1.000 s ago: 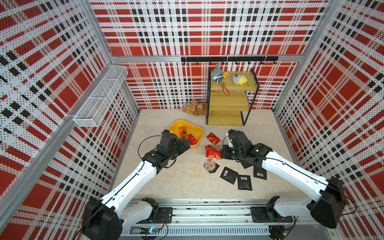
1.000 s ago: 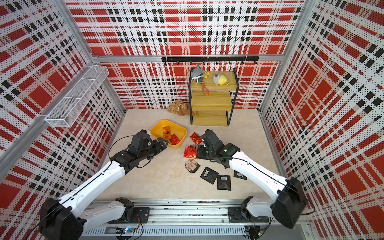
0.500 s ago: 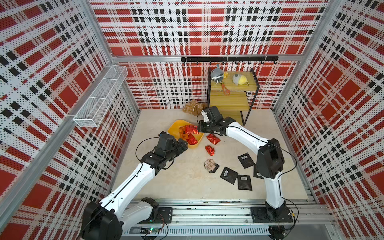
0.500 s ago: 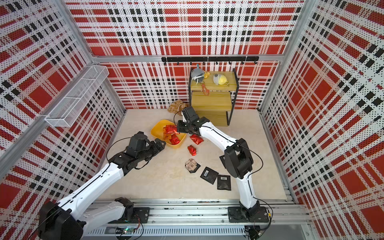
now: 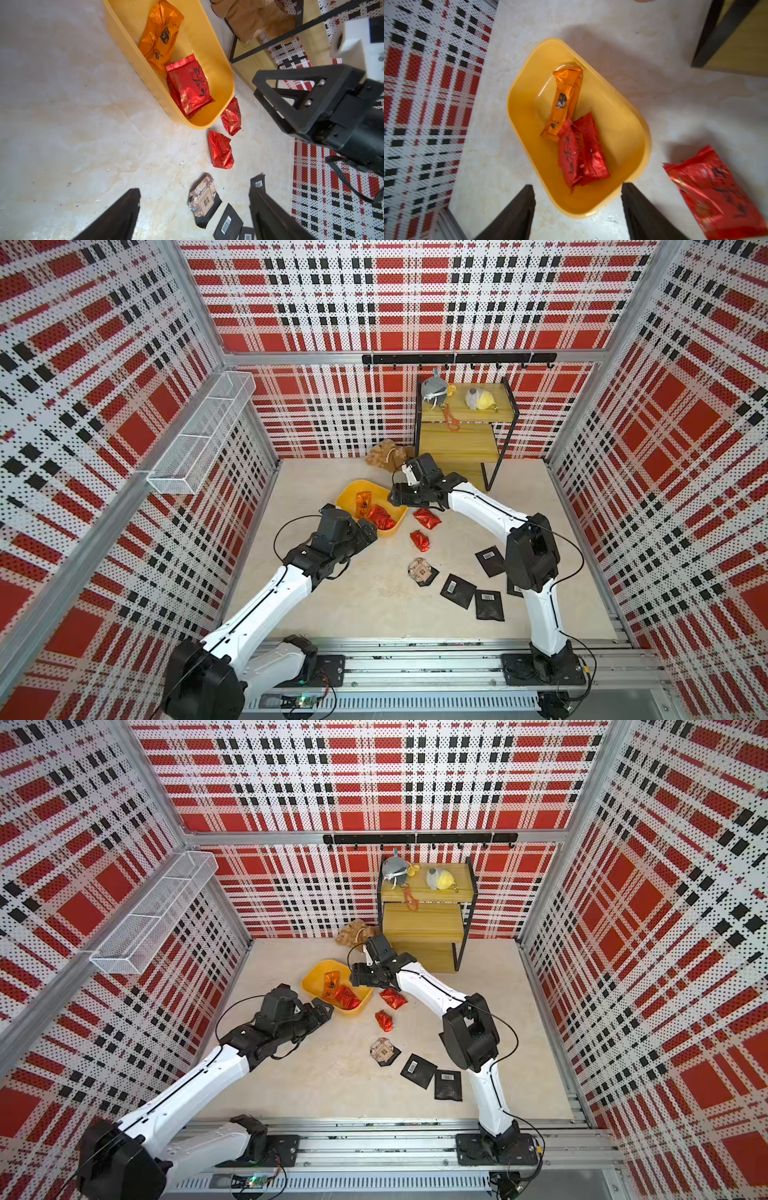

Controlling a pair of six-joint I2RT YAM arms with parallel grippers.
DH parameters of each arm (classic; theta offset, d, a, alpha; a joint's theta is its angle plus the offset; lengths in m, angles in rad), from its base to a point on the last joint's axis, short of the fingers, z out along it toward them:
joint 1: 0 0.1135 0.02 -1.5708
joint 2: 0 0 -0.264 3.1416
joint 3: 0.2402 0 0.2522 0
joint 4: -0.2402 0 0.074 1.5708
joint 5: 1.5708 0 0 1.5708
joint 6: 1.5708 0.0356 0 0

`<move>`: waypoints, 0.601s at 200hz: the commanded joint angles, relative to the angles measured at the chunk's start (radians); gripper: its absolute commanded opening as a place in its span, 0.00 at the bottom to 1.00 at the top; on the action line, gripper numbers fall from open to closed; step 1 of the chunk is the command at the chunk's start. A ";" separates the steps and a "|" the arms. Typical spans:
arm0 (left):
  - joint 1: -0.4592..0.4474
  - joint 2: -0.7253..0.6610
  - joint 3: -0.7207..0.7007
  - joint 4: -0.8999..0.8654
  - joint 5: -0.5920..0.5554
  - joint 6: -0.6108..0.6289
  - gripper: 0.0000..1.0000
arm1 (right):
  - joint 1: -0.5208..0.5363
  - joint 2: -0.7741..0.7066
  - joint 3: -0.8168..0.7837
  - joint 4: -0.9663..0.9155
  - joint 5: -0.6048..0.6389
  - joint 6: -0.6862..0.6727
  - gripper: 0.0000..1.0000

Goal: Put the tea bags into the storage box
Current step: Place the tea bag in the storage box, then pick up the tea bag from the center of the board.

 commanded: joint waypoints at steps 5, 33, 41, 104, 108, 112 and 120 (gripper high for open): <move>-0.009 -0.003 -0.025 -0.005 -0.013 -0.005 0.88 | 0.003 -0.131 -0.119 -0.118 0.124 -0.114 0.75; -0.005 -0.015 -0.045 0.002 -0.011 -0.004 0.88 | 0.037 -0.206 -0.227 -0.160 0.242 -0.177 0.83; -0.004 -0.015 -0.048 0.001 -0.007 -0.004 0.88 | 0.047 -0.216 -0.244 -0.168 0.270 -0.190 0.84; 0.007 -0.039 -0.062 0.002 0.002 -0.012 0.88 | 0.068 -0.234 -0.370 -0.105 0.191 -0.241 0.97; 0.006 -0.041 -0.064 0.002 0.002 -0.012 0.88 | 0.069 -0.228 -0.371 -0.106 0.195 -0.240 0.97; 0.009 -0.042 -0.065 0.002 0.003 -0.013 0.88 | 0.069 -0.223 -0.373 -0.106 0.197 -0.240 0.97; 0.011 -0.045 -0.069 0.001 0.003 -0.015 0.88 | 0.070 -0.210 -0.372 -0.108 0.195 -0.242 0.97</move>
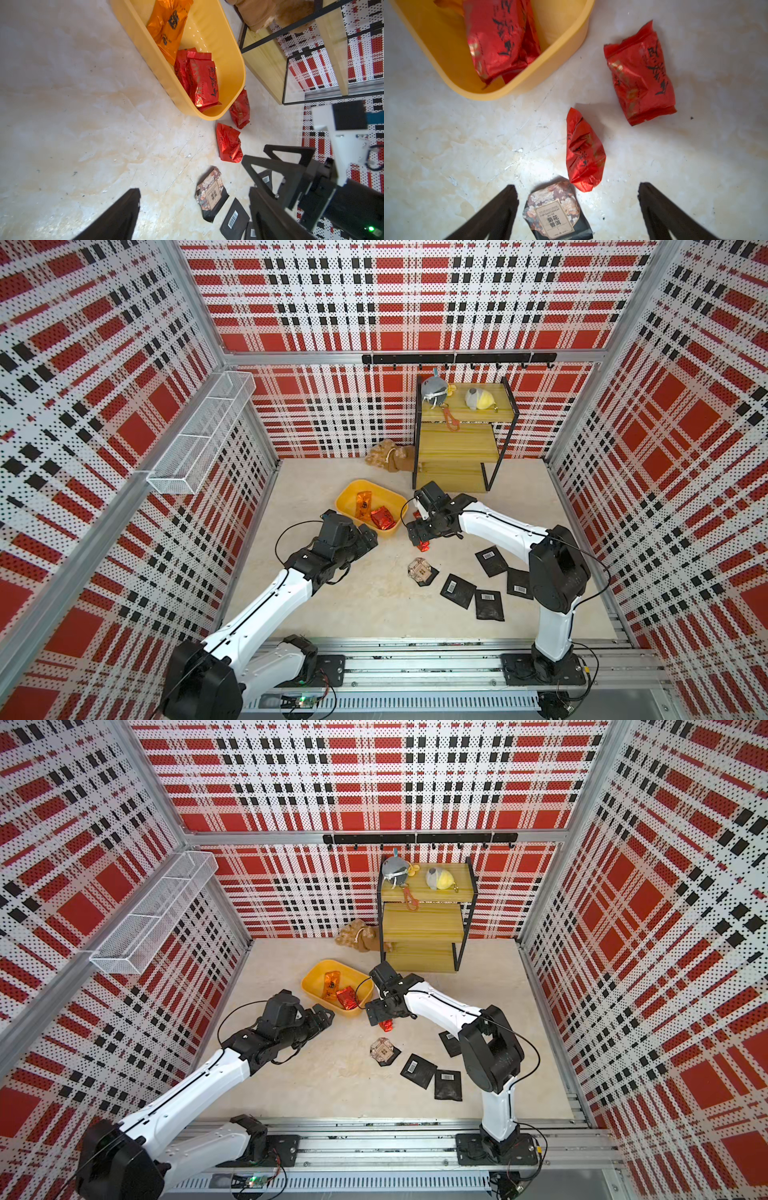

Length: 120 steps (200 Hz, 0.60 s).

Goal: Put the tea bags into the storage box
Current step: Pick up the tea bag from the center of the board.

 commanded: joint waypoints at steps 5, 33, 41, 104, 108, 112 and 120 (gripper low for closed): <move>0.012 -0.025 -0.019 0.001 0.005 -0.003 0.88 | 0.009 0.005 0.000 0.022 -0.010 -0.028 0.97; 0.018 -0.036 -0.027 0.000 0.008 -0.003 0.88 | 0.011 0.043 0.005 0.033 -0.026 -0.035 0.93; 0.019 -0.039 -0.029 0.000 0.010 -0.003 0.88 | 0.011 0.052 0.006 0.037 -0.031 -0.035 0.92; 0.047 -0.074 -0.057 0.000 0.023 -0.001 0.88 | 0.012 0.120 0.020 0.051 -0.042 -0.029 0.79; 0.049 -0.075 -0.059 -0.001 0.023 -0.001 0.88 | 0.011 0.123 0.021 0.051 -0.040 -0.028 0.78; 0.049 -0.076 -0.060 0.000 0.025 0.001 0.88 | 0.011 0.126 0.022 0.051 -0.040 -0.027 0.78; 0.053 -0.076 -0.062 -0.001 0.027 0.002 0.88 | 0.011 0.133 0.023 0.053 -0.044 -0.027 0.78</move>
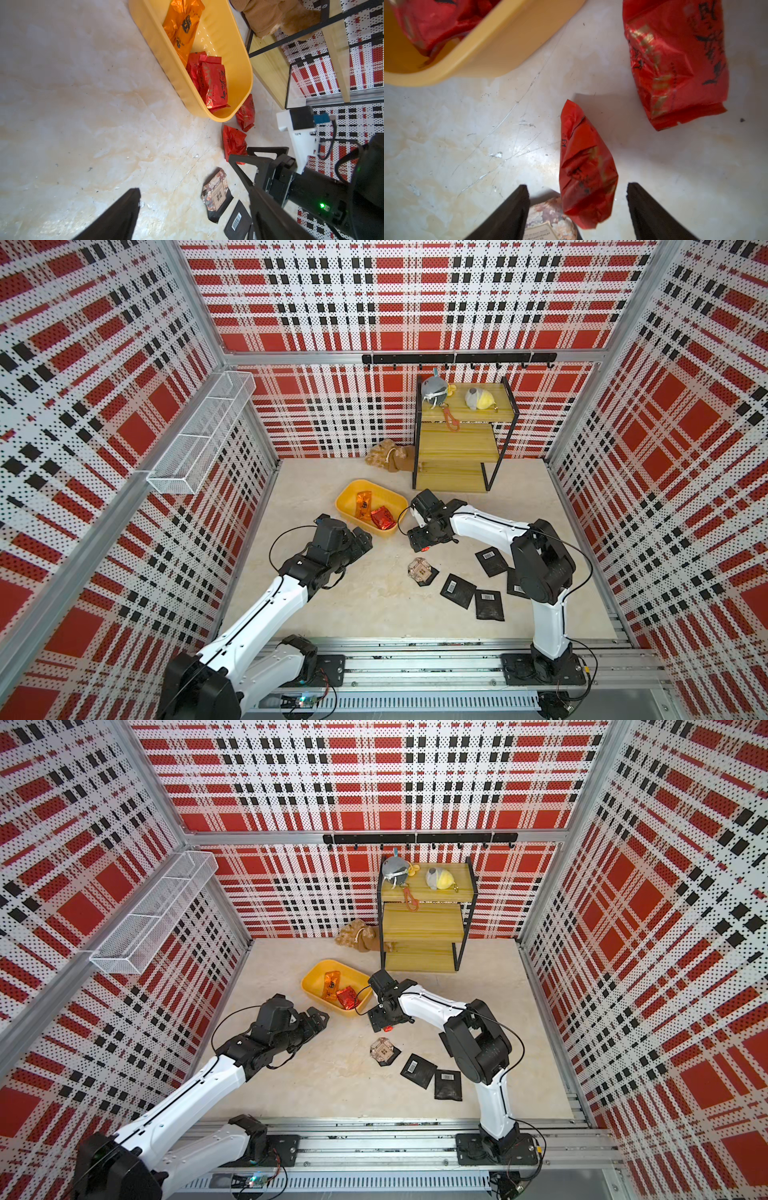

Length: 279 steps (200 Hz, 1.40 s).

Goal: Put the tea bags into the storage box
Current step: Pick up the tea bag from the center of the board, then place the tea bag in the storage box.

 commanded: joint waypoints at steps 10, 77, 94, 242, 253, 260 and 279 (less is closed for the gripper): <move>0.014 -0.021 -0.012 0.001 0.020 0.005 0.88 | 0.007 0.031 0.027 0.024 -0.014 0.001 0.75; 0.024 -0.019 -0.016 0.000 0.029 0.016 0.88 | 0.007 0.082 0.058 0.026 0.008 0.001 0.50; 0.025 -0.021 -0.019 0.001 0.032 0.018 0.88 | 0.007 0.078 0.057 0.028 0.012 0.004 0.49; 0.029 -0.025 -0.049 0.002 0.036 0.021 0.88 | 0.011 0.031 0.401 -0.094 -0.049 0.035 0.44; 0.027 -0.023 -0.049 0.002 0.038 0.019 0.88 | 0.010 0.097 0.505 -0.123 -0.069 0.031 0.44; 0.024 -0.022 -0.049 0.002 0.038 0.017 0.88 | 0.010 0.142 0.566 -0.138 -0.082 0.032 0.45; 0.002 -0.024 -0.043 0.002 0.027 -0.001 0.87 | 0.010 0.223 0.693 -0.169 -0.082 0.040 0.57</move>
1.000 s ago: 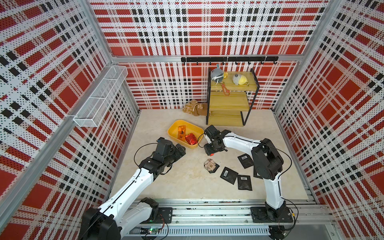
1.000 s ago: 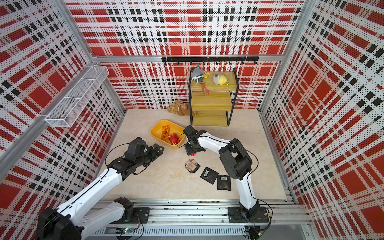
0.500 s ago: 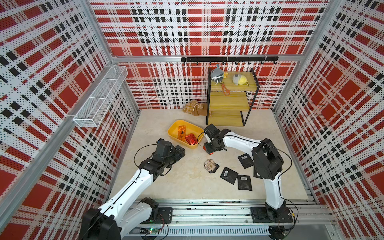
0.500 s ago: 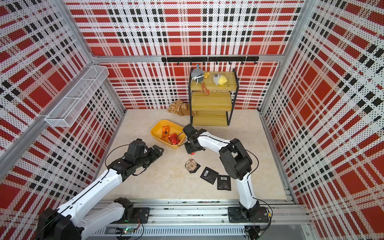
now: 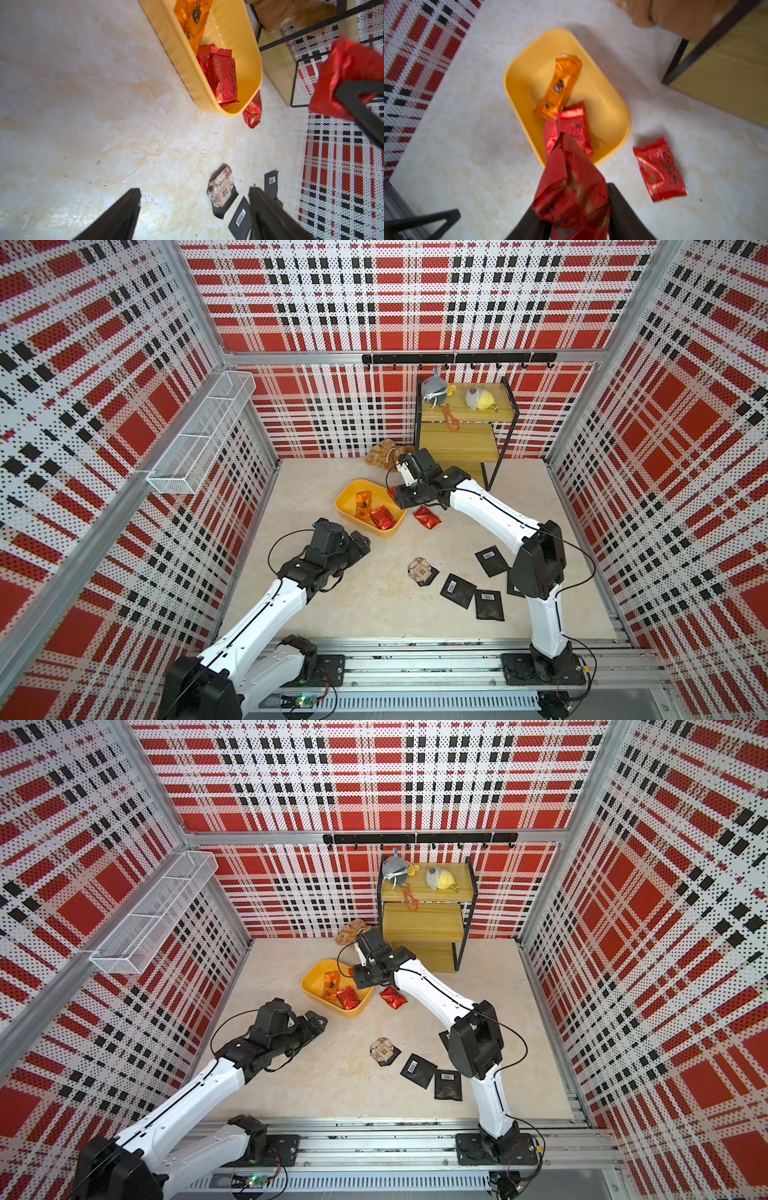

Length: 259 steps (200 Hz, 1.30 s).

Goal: Put the tea bags into the storage box
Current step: Place the tea bag in the storage box, then pick up the tea bag from the center of the board.

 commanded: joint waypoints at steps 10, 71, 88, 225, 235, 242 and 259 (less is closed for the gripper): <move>-0.040 -0.013 -0.004 0.001 -0.021 -0.020 0.87 | 0.007 0.135 0.135 -0.066 -0.026 0.006 0.63; -0.192 0.066 0.028 0.025 -0.079 -0.092 0.87 | -0.008 0.025 0.017 -0.027 0.044 0.025 0.80; -0.230 0.114 0.042 0.027 -0.064 -0.092 0.87 | -0.022 -0.061 -0.108 -0.016 0.071 0.036 0.81; -0.323 0.367 0.035 0.247 0.084 -0.042 0.85 | -0.054 -0.625 -1.142 0.399 -0.137 0.368 0.43; -0.323 0.390 0.035 0.270 0.094 -0.043 0.84 | -0.047 -0.618 -1.170 0.440 -0.160 0.394 0.41; -0.325 0.405 0.037 0.288 0.105 -0.043 0.84 | -0.042 -0.608 -1.180 0.462 -0.170 0.408 0.38; -0.331 0.439 0.046 0.324 0.131 -0.045 0.84 | -0.022 -0.573 -1.183 0.481 -0.172 0.417 0.31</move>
